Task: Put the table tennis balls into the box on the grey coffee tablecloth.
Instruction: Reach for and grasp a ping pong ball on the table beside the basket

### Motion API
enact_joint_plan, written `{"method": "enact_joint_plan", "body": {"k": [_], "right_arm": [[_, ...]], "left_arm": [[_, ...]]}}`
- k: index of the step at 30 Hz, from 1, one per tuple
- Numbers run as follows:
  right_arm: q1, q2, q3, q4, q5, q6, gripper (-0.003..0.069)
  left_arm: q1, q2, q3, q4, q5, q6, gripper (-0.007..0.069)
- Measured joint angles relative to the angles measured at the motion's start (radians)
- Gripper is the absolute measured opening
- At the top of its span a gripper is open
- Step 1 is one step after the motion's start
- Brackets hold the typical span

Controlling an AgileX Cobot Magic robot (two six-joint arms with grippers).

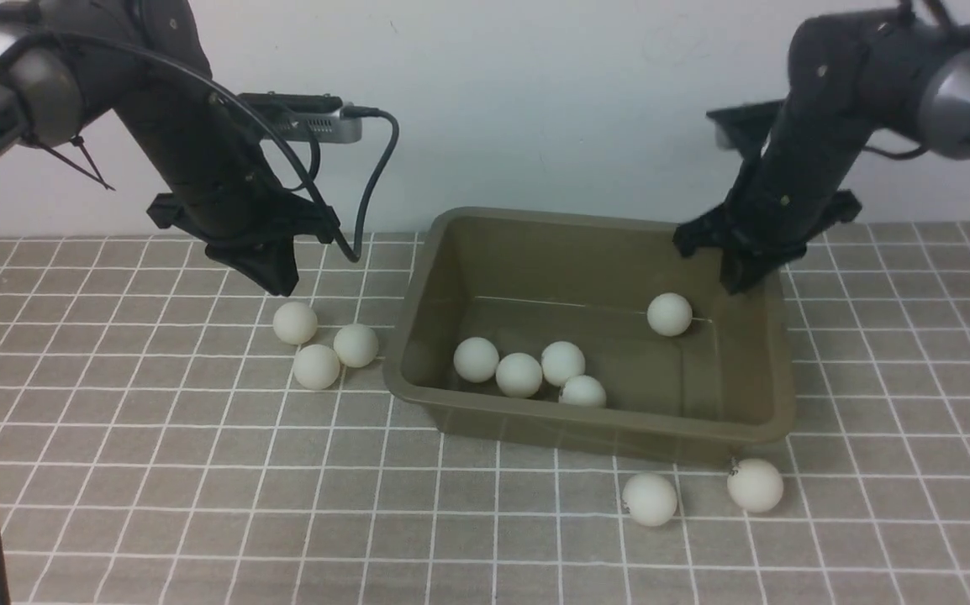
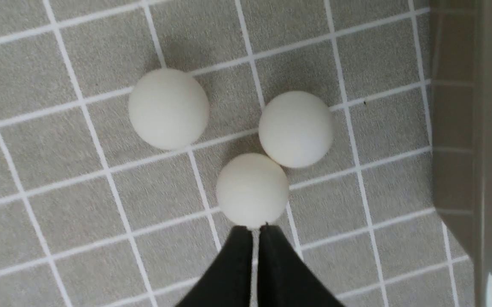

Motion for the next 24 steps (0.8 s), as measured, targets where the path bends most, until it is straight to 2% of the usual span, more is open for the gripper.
{"method": "enact_joint_plan", "body": {"k": [3,7,13,18,20,22,24], "right_arm": [[0.003,-0.093,0.000,0.013,0.003,0.001,-0.0011],[0.008,-0.385,0.153,0.037,0.003,0.001,-0.0013],[0.008,-0.682,0.460,0.058,0.020,-0.003,-0.0004],[0.008,-0.890,0.671,0.061,-0.002,-0.003,0.0047],[0.008,-0.944,0.726,0.065,-0.014,-0.003,0.0079],[0.008,-0.996,0.781,0.079,-0.022,-0.003,0.0137],[0.008,-1.018,0.800,0.095,-0.022,-0.003,0.0182]], "left_arm": [[0.000,0.004,0.000,0.017,-0.036,0.000,0.0060],[0.000,0.052,0.000,0.074,-0.120,-0.010,0.0241],[0.000,0.134,0.000,0.111,-0.200,-0.025,0.0399],[0.000,0.198,0.000,0.117,-0.259,-0.049,0.0414],[0.000,0.214,0.000,0.117,-0.275,-0.054,0.0403],[0.000,0.232,0.000,0.114,-0.294,-0.056,0.0354],[0.000,0.233,0.000,0.110,-0.307,-0.059,0.0349]]}}
